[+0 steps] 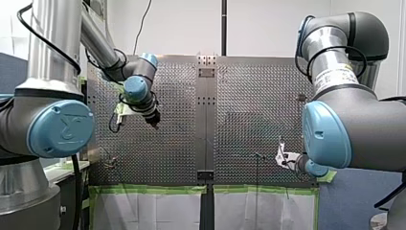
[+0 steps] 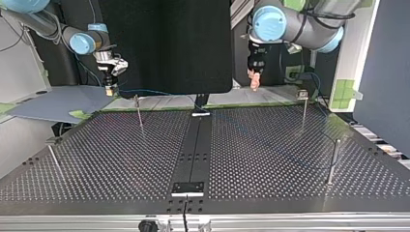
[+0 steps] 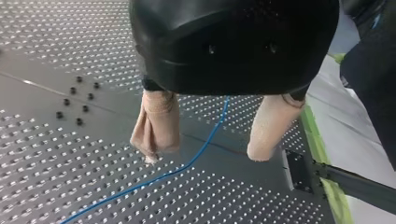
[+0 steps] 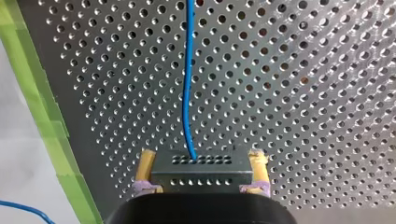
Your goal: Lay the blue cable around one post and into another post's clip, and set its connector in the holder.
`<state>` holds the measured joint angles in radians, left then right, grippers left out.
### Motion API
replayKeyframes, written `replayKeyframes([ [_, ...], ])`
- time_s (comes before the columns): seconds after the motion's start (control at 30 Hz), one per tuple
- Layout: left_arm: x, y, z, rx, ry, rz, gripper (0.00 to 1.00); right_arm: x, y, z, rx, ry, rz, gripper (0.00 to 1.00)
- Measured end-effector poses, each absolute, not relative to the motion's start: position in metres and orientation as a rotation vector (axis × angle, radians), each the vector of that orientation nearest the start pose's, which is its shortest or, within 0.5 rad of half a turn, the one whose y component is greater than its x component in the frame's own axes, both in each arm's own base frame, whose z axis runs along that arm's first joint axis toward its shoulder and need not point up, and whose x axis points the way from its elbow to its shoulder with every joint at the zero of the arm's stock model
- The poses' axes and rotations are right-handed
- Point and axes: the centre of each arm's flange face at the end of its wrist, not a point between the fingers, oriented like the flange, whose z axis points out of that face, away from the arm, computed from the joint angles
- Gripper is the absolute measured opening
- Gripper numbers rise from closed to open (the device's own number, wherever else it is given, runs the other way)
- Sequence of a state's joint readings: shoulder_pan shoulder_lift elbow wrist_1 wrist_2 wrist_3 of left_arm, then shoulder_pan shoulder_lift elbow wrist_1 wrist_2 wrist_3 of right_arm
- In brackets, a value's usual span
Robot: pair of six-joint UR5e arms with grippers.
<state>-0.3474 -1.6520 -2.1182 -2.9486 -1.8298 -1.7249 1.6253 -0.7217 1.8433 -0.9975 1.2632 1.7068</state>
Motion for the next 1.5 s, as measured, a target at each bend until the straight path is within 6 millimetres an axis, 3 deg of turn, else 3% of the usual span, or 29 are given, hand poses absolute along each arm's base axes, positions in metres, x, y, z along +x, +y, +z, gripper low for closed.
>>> replayKeyframes([
  [0.53, 0.323, -0.280, 0.177, 0.037, 1.962, -0.047, 1.00, 0.194, -0.560, -0.021, 1.510, -1.266, 1.514, 0.00],
  [1.13, 0.293, -0.339, 0.179, 0.104, 1.834, -0.229, 1.00, 0.198, -0.558, -0.022, 1.523, -1.260, 1.511, 0.00],
  [1.5, 0.290, -0.407, 0.173, 0.198, 1.760, -0.448, 1.00, 0.200, -0.558, -0.022, 1.523, -1.256, 1.515, 0.00],
])
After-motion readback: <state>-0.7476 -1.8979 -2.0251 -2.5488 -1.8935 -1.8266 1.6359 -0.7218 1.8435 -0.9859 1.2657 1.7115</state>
